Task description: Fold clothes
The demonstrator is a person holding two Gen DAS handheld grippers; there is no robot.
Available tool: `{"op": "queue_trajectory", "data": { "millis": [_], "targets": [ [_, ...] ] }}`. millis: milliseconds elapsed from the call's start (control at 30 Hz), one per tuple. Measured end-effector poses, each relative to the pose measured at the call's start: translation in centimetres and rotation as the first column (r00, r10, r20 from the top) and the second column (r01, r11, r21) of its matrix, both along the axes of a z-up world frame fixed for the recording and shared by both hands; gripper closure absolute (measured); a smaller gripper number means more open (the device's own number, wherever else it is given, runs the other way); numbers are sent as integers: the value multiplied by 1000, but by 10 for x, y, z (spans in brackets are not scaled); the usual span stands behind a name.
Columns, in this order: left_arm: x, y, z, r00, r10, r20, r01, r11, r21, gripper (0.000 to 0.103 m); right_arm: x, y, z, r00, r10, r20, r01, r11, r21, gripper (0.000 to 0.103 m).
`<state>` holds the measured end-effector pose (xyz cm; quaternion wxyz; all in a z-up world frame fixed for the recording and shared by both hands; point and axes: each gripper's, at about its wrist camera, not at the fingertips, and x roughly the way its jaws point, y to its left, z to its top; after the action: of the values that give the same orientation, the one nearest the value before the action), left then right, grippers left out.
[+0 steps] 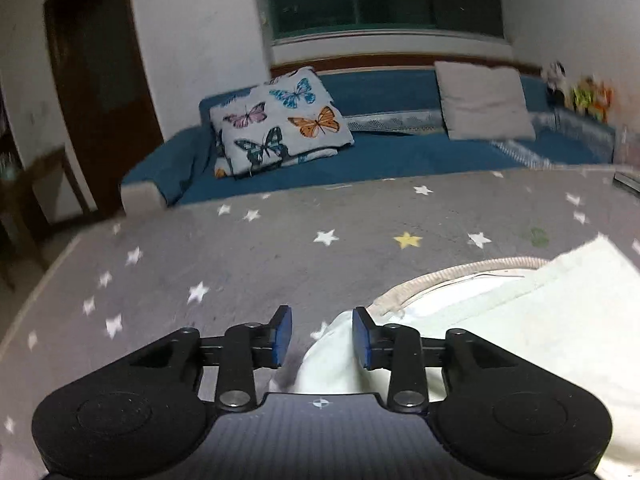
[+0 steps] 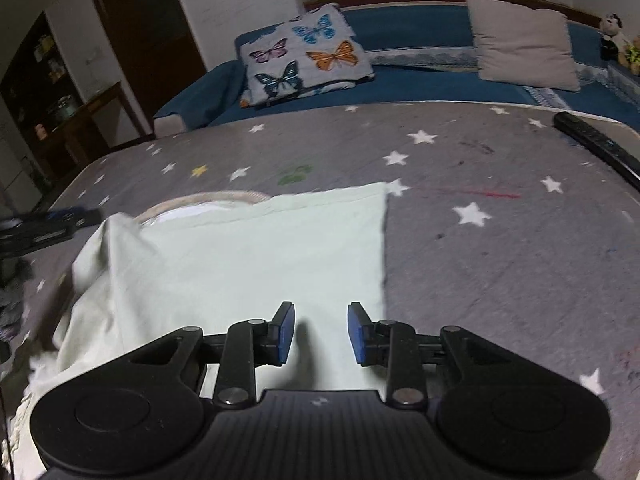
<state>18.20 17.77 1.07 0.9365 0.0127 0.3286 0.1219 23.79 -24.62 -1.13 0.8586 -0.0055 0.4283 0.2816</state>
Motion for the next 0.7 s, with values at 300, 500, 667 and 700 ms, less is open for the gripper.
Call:
{"op": "queue_trajectory", "data": {
  "millis": [300,500,667,700],
  "targets": [
    [-19,21,-4,999,-6,-43,3,998,-66,66,34,23,-8,997,-19,71,23,998,-56,74],
    [-9,26,-13,997,-7,-76,1,997,-80,62,50,32,-11,994,-39,100,47,996,-79,74],
    [-2,22,-20,994,-61,-93,53,995,-90,75,63,35,-15,992,-60,109,69,994,-83,70],
    [0,21,-19,993,-70,-91,62,994,-92,78,66,35,-16,992,-64,110,74,994,-84,66]
  ]
}}
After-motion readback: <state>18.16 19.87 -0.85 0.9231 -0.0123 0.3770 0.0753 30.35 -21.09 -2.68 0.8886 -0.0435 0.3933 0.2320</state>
